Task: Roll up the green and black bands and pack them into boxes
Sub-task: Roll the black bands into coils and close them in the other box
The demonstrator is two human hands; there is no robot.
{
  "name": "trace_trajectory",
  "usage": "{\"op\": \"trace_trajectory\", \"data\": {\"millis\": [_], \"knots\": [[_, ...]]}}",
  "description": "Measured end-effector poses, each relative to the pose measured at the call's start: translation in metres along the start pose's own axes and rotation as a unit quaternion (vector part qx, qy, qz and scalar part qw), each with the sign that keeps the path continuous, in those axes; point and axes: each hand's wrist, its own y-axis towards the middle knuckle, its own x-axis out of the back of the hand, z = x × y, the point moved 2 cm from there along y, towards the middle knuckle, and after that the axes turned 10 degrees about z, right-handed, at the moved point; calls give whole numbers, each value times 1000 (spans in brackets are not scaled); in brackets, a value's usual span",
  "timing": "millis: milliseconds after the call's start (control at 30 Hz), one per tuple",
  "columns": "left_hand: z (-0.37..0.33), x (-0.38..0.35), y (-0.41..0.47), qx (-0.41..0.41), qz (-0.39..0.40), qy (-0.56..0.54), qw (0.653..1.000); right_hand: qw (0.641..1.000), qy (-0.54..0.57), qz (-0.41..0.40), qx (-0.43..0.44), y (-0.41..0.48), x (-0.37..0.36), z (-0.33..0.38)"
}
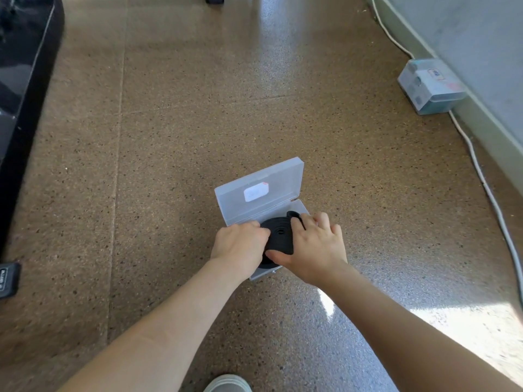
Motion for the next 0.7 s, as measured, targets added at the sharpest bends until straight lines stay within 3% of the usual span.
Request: {"op": "trace_trajectory", "data": {"millis": [233, 400, 533, 700], "knots": [[-3, -6, 1, 28, -7, -5, 1000, 991, 124, -27, -29, -3, -21, -6], [-1, -11, -5, 1, -28, -84, 996, 964, 211, -156, -46, -7, -31, -6], [-2, -18, -16, -45, -28, -87, 995, 974, 209, -74, -39, -7, -25, -9], [-4, -16, -10, -37, -38, -70, 996, 974, 220, -55, 11, -13, -18, -21]]}}
